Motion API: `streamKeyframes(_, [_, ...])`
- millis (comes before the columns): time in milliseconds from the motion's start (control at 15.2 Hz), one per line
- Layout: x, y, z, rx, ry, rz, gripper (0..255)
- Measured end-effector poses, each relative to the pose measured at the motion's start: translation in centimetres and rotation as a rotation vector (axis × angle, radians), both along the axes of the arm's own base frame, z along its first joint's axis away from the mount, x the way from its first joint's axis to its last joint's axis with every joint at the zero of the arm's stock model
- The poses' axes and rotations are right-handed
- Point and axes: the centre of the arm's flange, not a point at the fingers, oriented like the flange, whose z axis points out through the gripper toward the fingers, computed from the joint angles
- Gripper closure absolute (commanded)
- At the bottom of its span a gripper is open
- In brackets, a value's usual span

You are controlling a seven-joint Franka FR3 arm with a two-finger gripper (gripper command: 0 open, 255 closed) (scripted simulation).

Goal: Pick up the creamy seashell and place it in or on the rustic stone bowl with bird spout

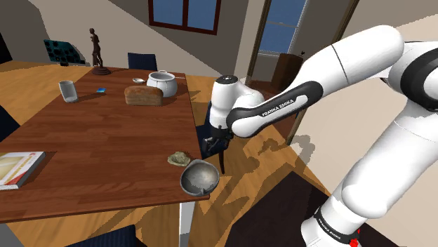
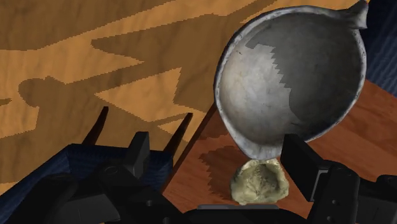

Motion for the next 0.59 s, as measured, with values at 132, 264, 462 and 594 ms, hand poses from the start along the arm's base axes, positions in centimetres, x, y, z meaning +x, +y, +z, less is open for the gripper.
streamKeyframes(132, [1.5,1.2,-1.9,-0.008,-0.008,-0.001,0])
streamKeyframes(264, [3.2,2.1,-3.8,-0.017,-0.016,-0.002,0])
streamKeyframes(462, [5.2,4.2,-6.6,-0.030,-0.028,-0.003,0])
streamKeyframes(594, [6.5,5.1,-8.5,-0.038,-0.036,-0.005,0])
